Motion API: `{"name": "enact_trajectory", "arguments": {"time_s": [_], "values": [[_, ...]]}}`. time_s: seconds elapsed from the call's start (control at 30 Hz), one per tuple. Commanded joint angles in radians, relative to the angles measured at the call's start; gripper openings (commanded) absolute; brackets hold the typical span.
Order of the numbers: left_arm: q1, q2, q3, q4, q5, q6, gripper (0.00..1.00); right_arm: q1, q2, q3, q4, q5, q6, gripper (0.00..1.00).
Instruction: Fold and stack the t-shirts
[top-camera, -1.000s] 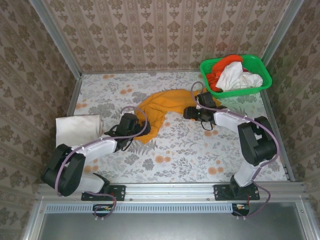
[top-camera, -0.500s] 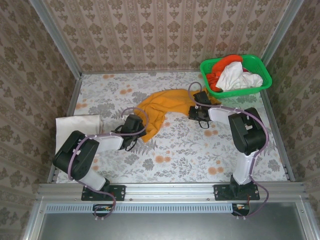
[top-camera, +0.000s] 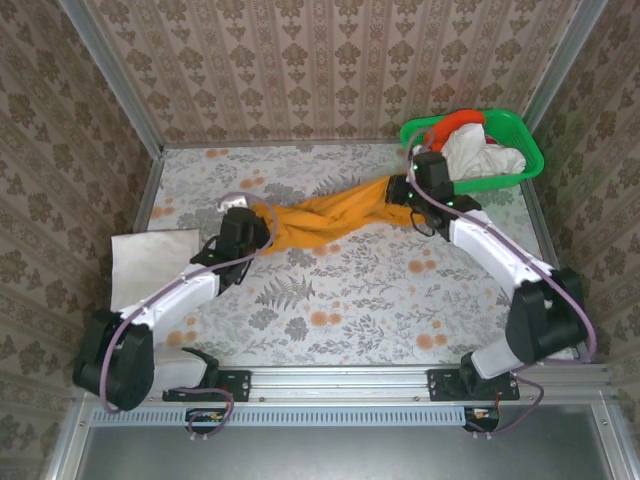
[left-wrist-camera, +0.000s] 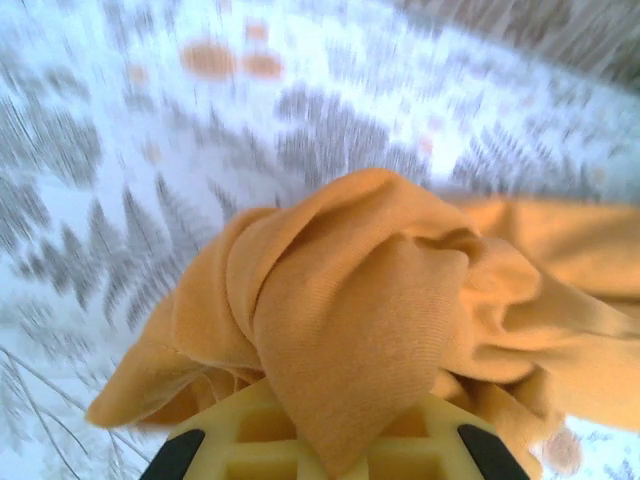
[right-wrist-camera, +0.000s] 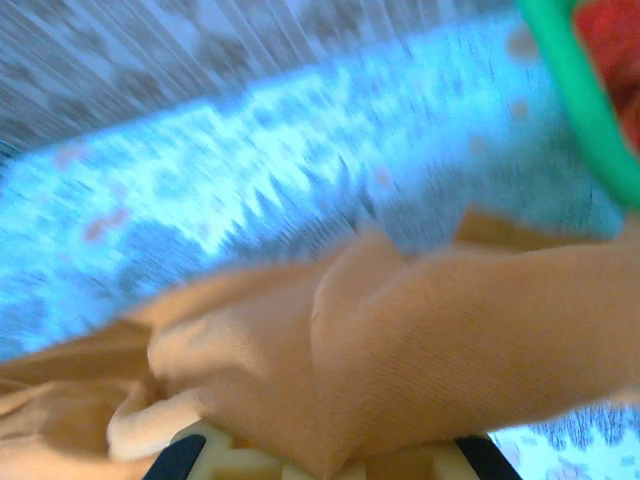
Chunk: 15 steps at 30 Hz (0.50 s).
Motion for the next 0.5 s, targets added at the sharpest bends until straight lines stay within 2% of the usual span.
{"name": "enact_trajectory", "arguments": {"time_s": [0.0,0.2,0.47], "values": [[0.053,-0.086,0.081,-0.038,-0.063,0.165,0.0,-0.006,-0.14,0.071,0.0,0.025,-0.06,0.0],[0.101,-0.176,0.209,-0.042,-0.051,0.279,0.0,-0.005,-0.289,0.186,-0.017,0.005,-0.116,0.0],[0.116,-0.2,0.356,-0.073,-0.007,0.381,0.0,-0.006,-0.33,0.268,-0.023,0.002,-0.141,0.0]]}}
